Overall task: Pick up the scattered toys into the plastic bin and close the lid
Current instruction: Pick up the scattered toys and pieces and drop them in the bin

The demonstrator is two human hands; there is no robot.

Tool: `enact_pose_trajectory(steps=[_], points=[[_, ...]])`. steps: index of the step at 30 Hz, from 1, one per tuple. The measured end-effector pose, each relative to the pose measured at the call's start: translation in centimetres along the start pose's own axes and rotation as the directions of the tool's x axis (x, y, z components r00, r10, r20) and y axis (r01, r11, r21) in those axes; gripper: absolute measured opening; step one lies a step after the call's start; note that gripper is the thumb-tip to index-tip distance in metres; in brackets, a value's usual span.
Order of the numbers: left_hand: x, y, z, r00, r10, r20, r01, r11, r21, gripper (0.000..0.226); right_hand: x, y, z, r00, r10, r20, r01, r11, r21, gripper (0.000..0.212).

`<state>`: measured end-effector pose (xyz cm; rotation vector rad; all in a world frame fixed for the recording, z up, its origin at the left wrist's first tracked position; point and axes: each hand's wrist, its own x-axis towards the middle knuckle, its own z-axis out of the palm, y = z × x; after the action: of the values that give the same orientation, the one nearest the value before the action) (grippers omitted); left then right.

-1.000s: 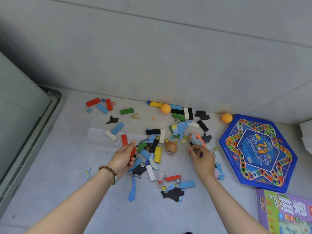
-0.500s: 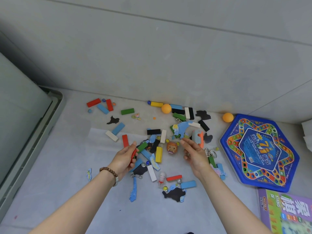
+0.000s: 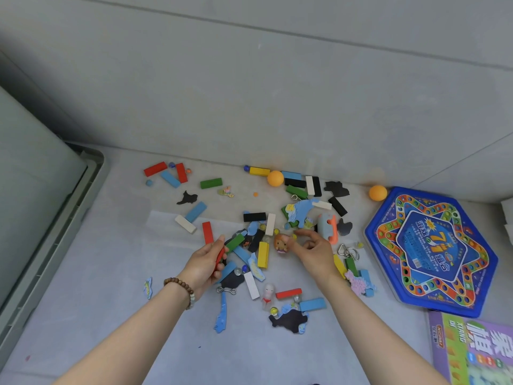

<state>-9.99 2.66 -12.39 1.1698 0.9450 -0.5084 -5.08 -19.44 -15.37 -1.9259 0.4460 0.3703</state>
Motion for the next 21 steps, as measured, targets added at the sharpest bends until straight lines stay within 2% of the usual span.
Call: enact_pose_trajectory(steps=[3,6,12,14,16,19,21], points=[[0.0,0.0,0.0,1.0,-0.001,0.002,0.001,1.0,0.002,0.03,-0.3,-0.1,0.6,0.999,-0.029,0.015,0.03,0.999,-0.046,0.04],[0.0,0.1,0.0,1.0,-0.003,-0.001,0.003,1.0,0.0,0.03,-0.5,0.1,1.4,0.998,-0.06,0.009,0.061,0.984,-0.17,0.041],[-0.1,0.2,-0.3,1.0,-0.005,-0.005,0.004,1.0,-0.008,0.03,0.3,0.1,1.8,0.998,-0.053,0.015,0.055,0.973,-0.223,0.024],[-0.2,0.4,-0.4,1.0,0.0,-0.004,0.0,1.0,-0.022,0.03,0.3,0.0,1.6,0.999,-0.028,0.038,0.034,0.989,-0.145,0.021],[-0.6,0.9,-0.4,1.0,0.021,-0.011,-0.022,1.0,-0.018,0.029,-0.1,-0.8,1.5,0.995,0.027,0.091,-0.03,0.999,0.031,0.021],[-1.7,3.1,-0.9,0.995,0.097,-0.005,-0.097,0.995,0.034,0.029,-1.5,-4.0,1.4,0.968,0.084,0.237,-0.141,0.961,0.237,0.022],[-3.3,5.9,-1.6,0.986,0.167,0.01,-0.168,0.984,0.055,0.028,-2.6,-7.6,1.6,0.943,0.047,0.329,-0.162,0.93,0.329,0.024]])
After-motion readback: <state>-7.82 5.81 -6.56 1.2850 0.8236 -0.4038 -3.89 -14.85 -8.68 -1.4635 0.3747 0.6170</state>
